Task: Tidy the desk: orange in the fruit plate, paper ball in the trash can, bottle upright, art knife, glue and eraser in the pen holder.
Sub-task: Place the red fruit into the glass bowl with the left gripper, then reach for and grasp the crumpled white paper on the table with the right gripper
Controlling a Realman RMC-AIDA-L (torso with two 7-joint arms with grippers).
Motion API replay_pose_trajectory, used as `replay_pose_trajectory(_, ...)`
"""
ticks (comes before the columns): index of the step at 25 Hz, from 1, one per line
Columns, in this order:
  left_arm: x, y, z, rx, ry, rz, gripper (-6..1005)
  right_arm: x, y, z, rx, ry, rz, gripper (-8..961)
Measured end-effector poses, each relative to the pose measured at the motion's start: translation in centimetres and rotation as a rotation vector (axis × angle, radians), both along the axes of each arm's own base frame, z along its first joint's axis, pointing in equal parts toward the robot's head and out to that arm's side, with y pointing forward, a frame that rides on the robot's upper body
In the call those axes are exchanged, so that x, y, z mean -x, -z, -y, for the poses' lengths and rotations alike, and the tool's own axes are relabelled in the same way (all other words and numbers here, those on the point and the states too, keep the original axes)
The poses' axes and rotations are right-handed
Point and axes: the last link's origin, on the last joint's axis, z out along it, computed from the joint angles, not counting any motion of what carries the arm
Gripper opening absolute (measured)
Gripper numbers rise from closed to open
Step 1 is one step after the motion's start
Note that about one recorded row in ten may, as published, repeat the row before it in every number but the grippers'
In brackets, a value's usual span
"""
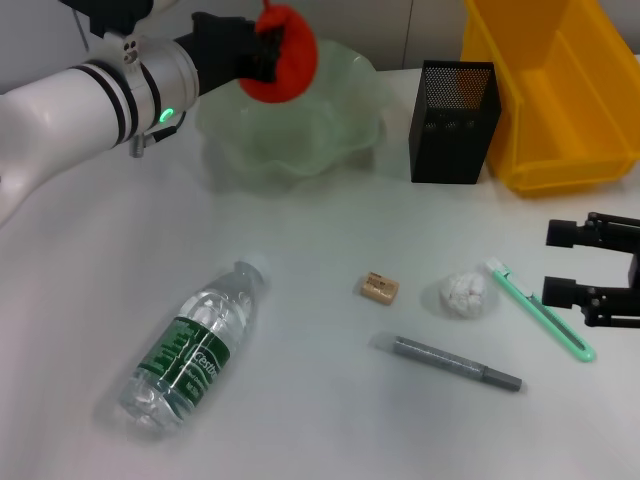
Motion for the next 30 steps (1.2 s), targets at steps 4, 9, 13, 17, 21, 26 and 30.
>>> replay_pose_trajectory(4, 0.6, -0.1, -0.2, -0.020, -0.028, -0.019, 132, 0.3, 0.2, -0.5, -0.002, -0.013, -0.004, 777)
replay_pose_trajectory(9, 0.8, -0.1, -0.2, -0.021, -0.030, -0.023, 170, 0.6, 0.3, -1.0, 0.000, -0.022, -0.010, 778)
replay_pose_trajectory(13, 0.6, -0.1, -0.2, -0.020, -0.025, -0.024, 200, 0.8, 0.5, -1.1, 0.006, -0.026, -0.012, 779)
replay_pose_trajectory(17, 0.5, 0.0, -0.1, -0.016, -0.019, -0.021, 265, 0.9, 0.6, -1.3, 0.010, -0.029, -0.015, 778)
replay_pose_trajectory(21, 0.5, 0.0, -0.1, -0.015, -0.019, -0.020, 364, 1.0, 0.7, -1.4, 0.011, -0.030, -0.016, 777)
replay_pose_trajectory(26, 0.5, 0.1, 0.1, -0.005, -0.012, -0.016, 518, 1.0, 0.7, -1.6, 0.007, -0.028, -0.013, 778)
replay_pose_trajectory(30, -0.1, 0.5, 1.4, 0.074, 0.066, 0.033, 680, 1.0, 0.6, -1.6, 0.007, -0.027, -0.012, 778)
